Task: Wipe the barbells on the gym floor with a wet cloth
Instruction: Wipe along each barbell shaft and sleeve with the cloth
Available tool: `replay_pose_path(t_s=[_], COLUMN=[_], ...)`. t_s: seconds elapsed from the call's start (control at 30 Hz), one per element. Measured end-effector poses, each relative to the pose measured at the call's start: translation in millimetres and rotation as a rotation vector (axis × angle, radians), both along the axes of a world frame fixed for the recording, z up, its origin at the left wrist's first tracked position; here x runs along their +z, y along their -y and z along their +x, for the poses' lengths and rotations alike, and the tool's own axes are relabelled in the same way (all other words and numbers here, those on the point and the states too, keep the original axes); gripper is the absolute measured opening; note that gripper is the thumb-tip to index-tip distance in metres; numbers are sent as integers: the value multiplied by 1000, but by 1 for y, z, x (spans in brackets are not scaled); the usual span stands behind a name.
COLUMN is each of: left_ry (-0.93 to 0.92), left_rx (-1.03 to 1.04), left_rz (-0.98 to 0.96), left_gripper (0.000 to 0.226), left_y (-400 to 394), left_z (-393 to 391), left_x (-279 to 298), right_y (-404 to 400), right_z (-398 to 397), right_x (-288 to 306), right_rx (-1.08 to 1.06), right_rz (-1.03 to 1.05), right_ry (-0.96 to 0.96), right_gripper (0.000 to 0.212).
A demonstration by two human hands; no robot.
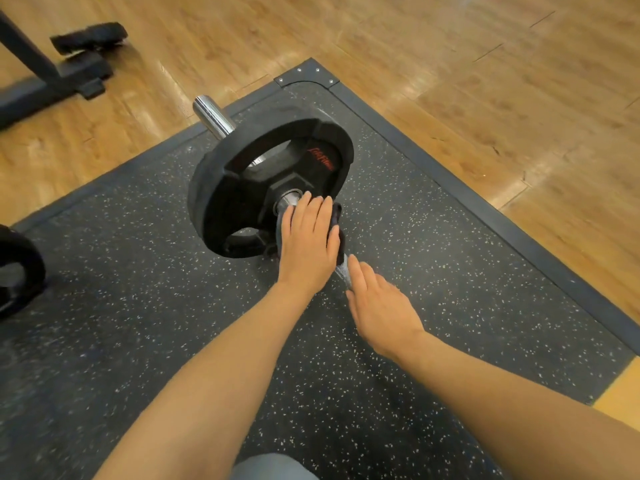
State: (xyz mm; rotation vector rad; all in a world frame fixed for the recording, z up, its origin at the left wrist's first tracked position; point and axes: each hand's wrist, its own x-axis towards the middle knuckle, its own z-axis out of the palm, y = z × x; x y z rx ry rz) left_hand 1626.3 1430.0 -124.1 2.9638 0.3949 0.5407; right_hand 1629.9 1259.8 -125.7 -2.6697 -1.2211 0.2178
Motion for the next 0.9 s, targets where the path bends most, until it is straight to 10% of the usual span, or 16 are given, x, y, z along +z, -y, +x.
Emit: replay_pose_path(t_s=[0.23,0.37,0.9], left_ry=[-152,-129,-57], left_rx=[-287,-209,-216], left_rz=[8,-291,-190], left_gripper=[47,43,32], left_y=[-33,-30,-20], left_z=[23,53,49], left_x=[19,22,10], right_y=[-1,-3,1], right_z=[0,1,6], right_x=[-11,-12,-10], right_rx=[-27,-35,-27], right_rz=[78,72,87], right_ry=[160,158,142], right_gripper=[52,54,53])
